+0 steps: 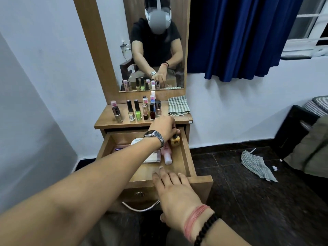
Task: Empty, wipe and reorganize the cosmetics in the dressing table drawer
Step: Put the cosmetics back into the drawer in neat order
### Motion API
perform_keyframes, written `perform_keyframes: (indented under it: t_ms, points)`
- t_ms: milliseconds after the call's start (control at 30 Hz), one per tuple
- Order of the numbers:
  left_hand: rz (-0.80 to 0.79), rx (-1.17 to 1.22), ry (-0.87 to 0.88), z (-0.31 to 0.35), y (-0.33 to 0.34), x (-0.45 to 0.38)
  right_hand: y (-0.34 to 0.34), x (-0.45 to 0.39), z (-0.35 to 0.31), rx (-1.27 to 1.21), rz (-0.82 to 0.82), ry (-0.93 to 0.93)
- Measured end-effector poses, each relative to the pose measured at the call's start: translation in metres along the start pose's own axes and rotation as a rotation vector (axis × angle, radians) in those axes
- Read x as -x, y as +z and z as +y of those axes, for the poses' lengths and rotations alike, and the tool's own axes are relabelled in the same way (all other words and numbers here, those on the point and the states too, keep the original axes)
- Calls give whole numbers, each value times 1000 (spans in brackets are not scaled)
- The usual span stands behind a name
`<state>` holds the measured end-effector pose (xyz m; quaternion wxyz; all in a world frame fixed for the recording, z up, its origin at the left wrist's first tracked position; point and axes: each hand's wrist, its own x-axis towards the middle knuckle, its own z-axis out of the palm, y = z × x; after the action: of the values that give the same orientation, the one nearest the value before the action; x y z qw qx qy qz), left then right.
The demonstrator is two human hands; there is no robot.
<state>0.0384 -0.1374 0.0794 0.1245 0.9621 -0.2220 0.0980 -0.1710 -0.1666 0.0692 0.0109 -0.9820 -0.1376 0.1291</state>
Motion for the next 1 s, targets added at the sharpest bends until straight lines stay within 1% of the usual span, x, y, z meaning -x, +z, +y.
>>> perform_keyframes:
  t_ms: [100, 267, 500, 667, 733, 800, 900, 1000]
  points:
    - [-13, 5, -22, -4, 14, -12, 0, 0, 0, -14, 3, 4]
    - [-36, -74, 13, 0, 29, -18, 0, -1, 0, -15, -6, 10]
    - [-30, -29, 28, -1, 42, -13, -1, 0, 0, -22, -20, 18]
    - [-30, -47, 56, -1, 39, -9, -5, -1, 1, -21, -70, 8]
    - [8, -71, 83, -2, 30, -4, -6, 0, 1, -25, -69, 6]
    - [80, -95, 132, -4, 17, 3, -7, 1, 1, -18, -54, 11]
    - [168, -56, 202, -15, -15, 11, -6, 2, -1, 4, -47, 6]
    - [374, -19, 168, -45, -62, 4, -4, 3, -2, 5, -42, 11]
